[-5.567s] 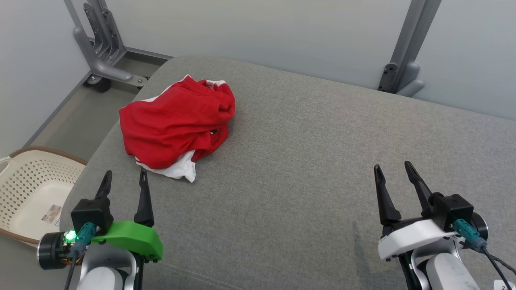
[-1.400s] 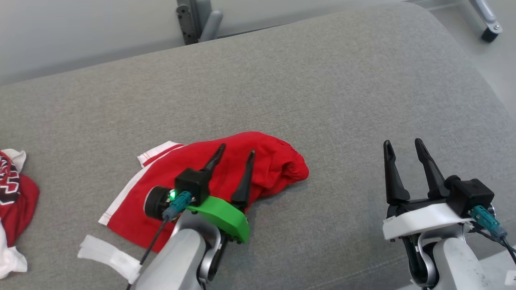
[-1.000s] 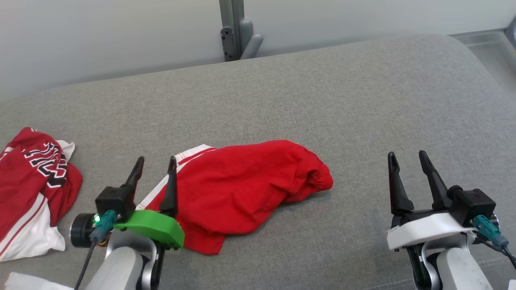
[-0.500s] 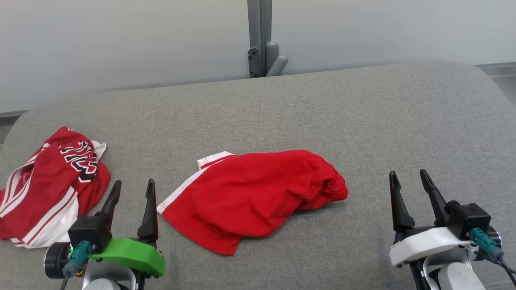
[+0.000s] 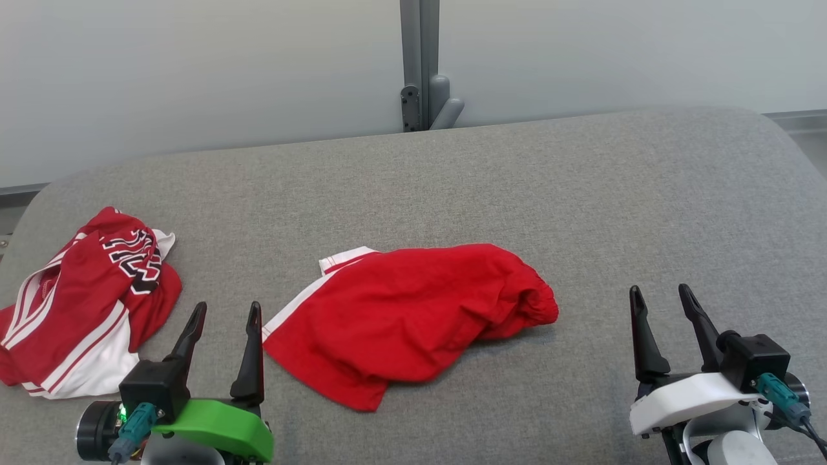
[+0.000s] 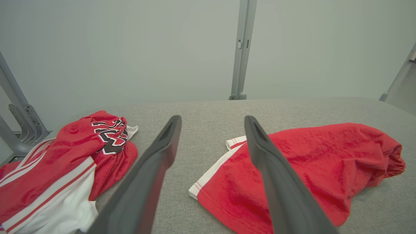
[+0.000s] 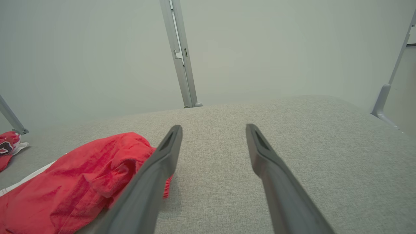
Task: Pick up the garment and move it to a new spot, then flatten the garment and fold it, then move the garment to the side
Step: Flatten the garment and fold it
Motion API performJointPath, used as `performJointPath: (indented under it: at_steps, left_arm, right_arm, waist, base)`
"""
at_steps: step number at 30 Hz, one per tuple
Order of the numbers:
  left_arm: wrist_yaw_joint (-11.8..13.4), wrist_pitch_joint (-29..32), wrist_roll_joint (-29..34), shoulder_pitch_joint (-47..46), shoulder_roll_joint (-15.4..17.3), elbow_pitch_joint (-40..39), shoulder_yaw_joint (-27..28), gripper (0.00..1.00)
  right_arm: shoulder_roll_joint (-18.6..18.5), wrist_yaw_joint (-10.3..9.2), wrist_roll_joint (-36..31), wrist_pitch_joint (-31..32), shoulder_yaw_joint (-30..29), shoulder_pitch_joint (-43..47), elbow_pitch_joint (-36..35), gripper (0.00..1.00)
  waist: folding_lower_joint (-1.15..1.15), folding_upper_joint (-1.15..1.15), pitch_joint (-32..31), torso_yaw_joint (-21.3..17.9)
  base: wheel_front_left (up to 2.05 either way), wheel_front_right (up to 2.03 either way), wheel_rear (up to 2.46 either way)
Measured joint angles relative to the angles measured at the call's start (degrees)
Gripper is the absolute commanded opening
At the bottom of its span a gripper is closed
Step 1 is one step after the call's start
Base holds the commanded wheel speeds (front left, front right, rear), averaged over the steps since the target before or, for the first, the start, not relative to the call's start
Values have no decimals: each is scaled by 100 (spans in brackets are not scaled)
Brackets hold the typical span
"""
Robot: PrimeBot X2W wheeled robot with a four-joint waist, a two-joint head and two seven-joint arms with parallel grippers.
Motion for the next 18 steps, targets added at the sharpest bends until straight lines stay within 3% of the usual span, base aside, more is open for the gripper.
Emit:
performJointPath:
  at_steps: [18]
  left_arm:
    - [35, 97, 33, -30, 37, 3, -104, 100]
  right_arm:
    - [-1, 0, 71, 81, 22, -42, 59, 100]
  waist:
    - [0, 0, 65, 56]
  base:
    - [0, 0, 0]
